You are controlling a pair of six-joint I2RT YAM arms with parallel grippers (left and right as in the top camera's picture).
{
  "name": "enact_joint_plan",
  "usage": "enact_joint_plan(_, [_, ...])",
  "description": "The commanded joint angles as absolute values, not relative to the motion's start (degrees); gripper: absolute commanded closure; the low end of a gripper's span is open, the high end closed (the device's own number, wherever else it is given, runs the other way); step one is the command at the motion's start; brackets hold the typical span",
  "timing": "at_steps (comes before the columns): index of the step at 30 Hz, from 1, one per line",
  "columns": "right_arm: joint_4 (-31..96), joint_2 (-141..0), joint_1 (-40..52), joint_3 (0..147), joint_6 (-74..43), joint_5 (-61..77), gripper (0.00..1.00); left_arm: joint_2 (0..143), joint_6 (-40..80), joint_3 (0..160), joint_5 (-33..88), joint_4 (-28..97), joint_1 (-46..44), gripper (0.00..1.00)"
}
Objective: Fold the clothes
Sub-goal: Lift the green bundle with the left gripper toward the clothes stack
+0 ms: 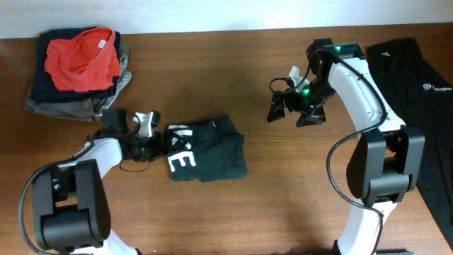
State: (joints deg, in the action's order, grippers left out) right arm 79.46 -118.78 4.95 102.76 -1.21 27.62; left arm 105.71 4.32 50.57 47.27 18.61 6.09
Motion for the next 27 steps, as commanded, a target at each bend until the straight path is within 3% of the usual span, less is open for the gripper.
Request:
enact_joint_plan(1, [79.4,-116.8,5.0,103.5,-0.4,28.5,0.01,112.2,8.1,47.9,40.2,18.0,2.3,0.2])
enact_joint_plan(6, [79.6,-116.8,5.0,103.5,-0.4,28.5,0.02,113.5,12.4,47.9,39.4,14.0,-1.5,0.2])
enact_joint_plan(8, [79.7,-116.8,5.0,103.5,-0.4,28.5,0.01,113.5,12.4,47.9,39.1,12.9,-2.6,0.26])
enact_joint_plan(11, [79.7,-116.8,5.0,103.5,-0.4,28.5,0.01,113.5,12.4,47.9,39.1,11.5,-3.2,0.46])
enact_joint_plan(13, [79.7,-116.8,5.0,103.5,-0.4,28.5,0.01,113.5,12.4,48.0,39.1,10.5,-3.2,0.69])
enact_joint_plan(20, [80.0,-116.8,5.0,103.5,-0.4,27.9,0.01,113.5,12.4,51.3,39.1,7.1,-3.2,0.99])
enact_joint_plan(27, [80.8,-116.8,5.0,103.5,-0.2,26.1,0.01,113.5,8.6,63.5,38.6,10.1,-3.2,1.0])
